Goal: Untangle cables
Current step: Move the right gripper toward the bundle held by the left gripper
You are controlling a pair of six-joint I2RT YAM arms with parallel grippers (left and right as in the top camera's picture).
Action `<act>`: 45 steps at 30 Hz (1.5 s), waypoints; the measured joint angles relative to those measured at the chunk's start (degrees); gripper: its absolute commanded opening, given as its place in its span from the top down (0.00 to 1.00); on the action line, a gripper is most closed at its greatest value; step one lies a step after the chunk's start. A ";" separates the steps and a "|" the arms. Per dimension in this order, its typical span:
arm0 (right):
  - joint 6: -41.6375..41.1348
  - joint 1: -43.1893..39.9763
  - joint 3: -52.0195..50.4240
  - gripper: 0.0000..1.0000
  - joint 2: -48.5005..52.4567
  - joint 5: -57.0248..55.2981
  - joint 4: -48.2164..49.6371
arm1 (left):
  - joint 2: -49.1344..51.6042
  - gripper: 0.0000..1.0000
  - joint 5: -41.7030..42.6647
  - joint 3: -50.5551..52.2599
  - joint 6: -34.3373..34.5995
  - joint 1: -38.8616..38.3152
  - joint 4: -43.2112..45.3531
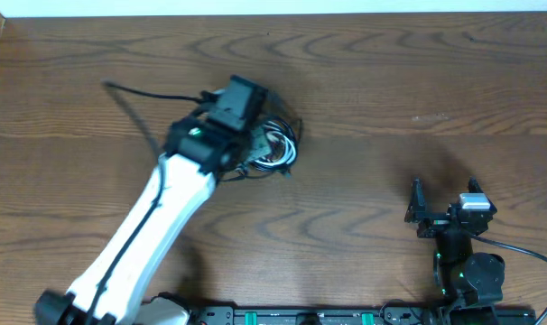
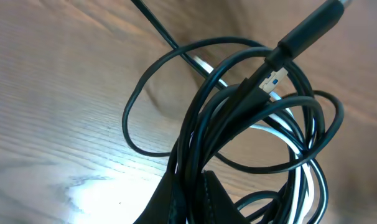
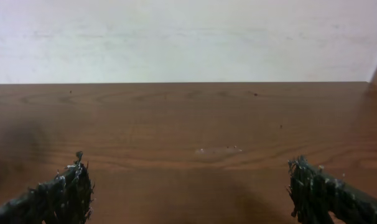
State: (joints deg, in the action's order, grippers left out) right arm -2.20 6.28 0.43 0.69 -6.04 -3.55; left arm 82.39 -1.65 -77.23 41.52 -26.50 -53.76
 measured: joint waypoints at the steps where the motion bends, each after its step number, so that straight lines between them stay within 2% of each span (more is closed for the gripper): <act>1: 0.00 0.00 0.00 0.01 0.00 0.00 0.00 | -0.94 0.92 0.00 0.00 0.00 0.33 -0.22; 10: -0.02 0.00 0.00 0.01 0.00 0.00 0.00 | -3.58 0.92 0.00 0.00 -0.74 0.63 -5.01; 22: -0.02 0.00 0.00 0.01 0.00 0.00 0.00 | -3.58 0.92 0.00 0.00 -2.12 0.63 -5.81; 26: -0.17 0.00 0.00 0.01 0.00 0.02 0.02 | -3.58 0.92 0.00 0.00 3.74 0.63 -5.79; 30: -2.49 0.00 0.00 0.01 0.00 2.91 0.11 | -3.58 0.92 0.04 0.00 13.11 0.63 -5.38; 34: -9.84 0.00 0.00 0.01 0.00 10.62 0.15 | -3.58 0.92 0.55 0.00 23.12 0.63 -5.14; 37: -23.43 0.00 0.00 0.01 0.00 20.46 1.36 | -3.58 0.92 2.21 0.00 28.35 0.63 -4.52; 42: -38.77 0.00 -0.02 0.01 0.00 30.27 1.36 | -3.58 0.91 5.25 0.00 32.87 0.61 -2.45; 45: -45.29 0.00 -0.02 0.01 0.00 33.94 1.38 | -3.58 0.92 6.82 0.00 33.97 0.59 -1.38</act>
State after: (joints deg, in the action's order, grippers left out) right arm -47.48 6.28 0.40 0.69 27.90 -2.17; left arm 78.81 5.17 -77.23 75.48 -25.91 -55.13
